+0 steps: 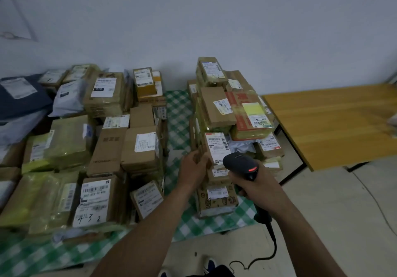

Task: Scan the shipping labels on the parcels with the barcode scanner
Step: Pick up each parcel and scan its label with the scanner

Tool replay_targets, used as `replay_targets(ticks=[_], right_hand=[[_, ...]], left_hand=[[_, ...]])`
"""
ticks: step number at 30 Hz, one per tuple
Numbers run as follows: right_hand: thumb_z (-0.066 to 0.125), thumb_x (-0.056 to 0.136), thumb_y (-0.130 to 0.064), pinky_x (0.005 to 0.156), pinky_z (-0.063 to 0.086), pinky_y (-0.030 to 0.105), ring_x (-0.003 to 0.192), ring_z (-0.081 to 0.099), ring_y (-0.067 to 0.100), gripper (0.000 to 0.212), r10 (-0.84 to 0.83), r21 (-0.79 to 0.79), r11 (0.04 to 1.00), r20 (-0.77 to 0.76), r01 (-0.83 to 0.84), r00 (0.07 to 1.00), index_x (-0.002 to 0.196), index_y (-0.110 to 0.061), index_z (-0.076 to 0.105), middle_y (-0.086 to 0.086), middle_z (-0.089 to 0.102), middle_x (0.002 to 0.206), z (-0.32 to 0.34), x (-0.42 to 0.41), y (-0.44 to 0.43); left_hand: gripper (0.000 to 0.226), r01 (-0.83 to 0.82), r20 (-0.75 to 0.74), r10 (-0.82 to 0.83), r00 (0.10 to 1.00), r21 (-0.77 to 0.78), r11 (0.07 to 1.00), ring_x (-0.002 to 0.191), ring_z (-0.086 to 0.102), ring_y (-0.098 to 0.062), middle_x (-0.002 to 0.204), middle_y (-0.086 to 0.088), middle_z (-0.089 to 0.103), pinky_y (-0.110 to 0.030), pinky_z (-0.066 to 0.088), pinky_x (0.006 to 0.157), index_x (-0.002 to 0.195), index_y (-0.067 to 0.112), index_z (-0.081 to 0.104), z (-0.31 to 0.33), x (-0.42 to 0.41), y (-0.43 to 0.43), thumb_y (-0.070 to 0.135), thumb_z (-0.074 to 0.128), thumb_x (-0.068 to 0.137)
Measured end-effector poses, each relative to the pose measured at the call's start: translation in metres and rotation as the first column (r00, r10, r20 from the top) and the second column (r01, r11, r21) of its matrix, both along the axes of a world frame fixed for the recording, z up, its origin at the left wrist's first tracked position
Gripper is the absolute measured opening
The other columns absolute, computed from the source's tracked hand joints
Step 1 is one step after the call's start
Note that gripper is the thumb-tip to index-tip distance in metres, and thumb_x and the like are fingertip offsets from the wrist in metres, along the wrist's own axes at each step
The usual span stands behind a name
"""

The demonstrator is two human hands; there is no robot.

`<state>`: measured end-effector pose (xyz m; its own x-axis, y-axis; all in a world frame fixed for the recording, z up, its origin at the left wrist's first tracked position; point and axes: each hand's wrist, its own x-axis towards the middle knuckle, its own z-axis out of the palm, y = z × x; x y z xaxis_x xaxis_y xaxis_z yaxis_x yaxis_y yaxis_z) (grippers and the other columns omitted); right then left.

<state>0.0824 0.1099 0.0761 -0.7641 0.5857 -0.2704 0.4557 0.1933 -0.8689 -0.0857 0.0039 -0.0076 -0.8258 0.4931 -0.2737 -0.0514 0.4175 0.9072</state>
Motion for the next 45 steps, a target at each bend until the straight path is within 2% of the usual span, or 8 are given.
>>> replay_targets(ticks=[7,13,20,25,30,36,42,45], right_hand=[[0.079,0.092,-0.031,0.059,0.054,0.024,0.065,0.069,0.007,0.036,0.145,-0.061,0.988,0.037,-0.142,0.989,0.123,-0.026,0.062,-0.004,0.073,0.090,-0.024,-0.029,-0.038],[0.080,0.090,-0.040,0.069,0.059,0.041,0.067,0.072,0.017,0.028,0.252,-0.048,0.968,0.115,-0.248,0.961,0.110,-0.028,0.064,0.002,0.073,0.073,-0.039,-0.047,-0.069],[0.079,0.092,-0.028,0.052,0.052,0.020,0.058,0.069,0.011,0.020,0.265,-0.106,0.961,0.103,-0.254,0.959,0.105,-0.027,0.064,0.005,0.074,0.076,-0.040,-0.048,-0.085],[0.079,0.092,-0.030,0.055,0.054,0.020,0.059,0.071,0.010,0.021,0.271,-0.093,0.961,0.134,-0.260,0.953,0.105,-0.031,0.063,0.002,0.076,0.079,-0.047,-0.048,-0.087],[0.079,0.092,-0.029,0.053,0.054,0.020,0.061,0.071,0.010,0.023,0.251,-0.106,0.965,0.114,-0.240,0.961,0.109,-0.030,0.062,-0.002,0.075,0.075,-0.052,-0.049,-0.090],[0.083,0.084,-0.044,0.085,0.062,0.049,0.090,0.070,0.016,0.047,0.152,-0.042,0.988,0.057,-0.149,0.987,0.124,-0.037,0.060,-0.007,0.073,0.100,-0.052,-0.046,-0.094],[0.082,0.084,-0.045,0.084,0.057,0.034,0.101,0.070,0.006,0.051,0.127,0.025,0.992,-0.014,-0.126,0.992,0.127,-0.037,0.058,-0.015,0.071,0.111,-0.031,-0.043,-0.088],[0.083,0.083,-0.044,0.080,0.057,0.030,0.102,0.069,0.005,0.058,0.116,0.053,0.992,-0.040,-0.114,0.992,0.132,-0.033,0.055,-0.015,0.071,0.114,-0.018,-0.044,-0.083]], left_hand=[[0.050,-0.247,-0.310,0.147,0.939,-0.316,0.916,0.135,0.043,-0.026,0.145,-0.005,0.046,-0.041,0.037,0.113,0.141,0.021,0.058,-0.041,0.037,-0.120,0.034,0.071,0.094],[0.078,-0.314,-0.211,0.256,0.944,-0.322,0.893,0.149,0.024,-0.031,0.165,-0.010,0.016,-0.044,0.031,0.117,0.156,0.017,0.037,-0.064,0.047,-0.156,0.021,0.078,0.090],[0.139,-0.339,0.055,0.364,0.930,-0.257,0.905,0.153,0.022,-0.033,0.168,-0.012,0.016,-0.054,0.031,0.121,0.163,0.023,-0.016,-0.089,0.044,-0.153,0.026,0.091,0.074],[0.132,-0.409,0.203,0.436,0.877,-0.164,0.898,0.143,0.044,-0.029,0.159,-0.007,0.041,-0.054,0.044,0.114,0.161,0.037,0.009,-0.129,0.043,-0.158,0.061,0.087,0.056],[0.100,-0.427,0.275,0.399,0.875,0.048,0.903,0.124,0.061,-0.015,0.141,0.002,0.059,-0.033,0.054,0.099,0.154,0.027,0.032,-0.081,0.054,-0.163,0.024,0.093,0.075],[0.108,-0.303,0.194,0.261,0.946,0.232,0.924,0.112,0.062,0.012,0.137,0.020,0.058,-0.018,0.058,0.084,0.156,0.040,0.026,-0.043,0.063,-0.158,0.023,0.094,0.075],[0.104,-0.194,0.157,0.155,0.975,0.281,0.940,0.111,0.060,0.013,0.146,0.006,0.056,-0.013,0.056,0.078,0.162,0.040,0.012,-0.014,0.050,-0.143,0.019,0.083,0.088],[0.111,-0.153,0.086,0.132,0.988,0.313,0.937,0.120,0.061,0.004,0.144,0.015,0.057,-0.031,0.058,0.096,0.160,0.051,0.006,0.000,0.033,-0.138,0.029,0.085,0.085]])
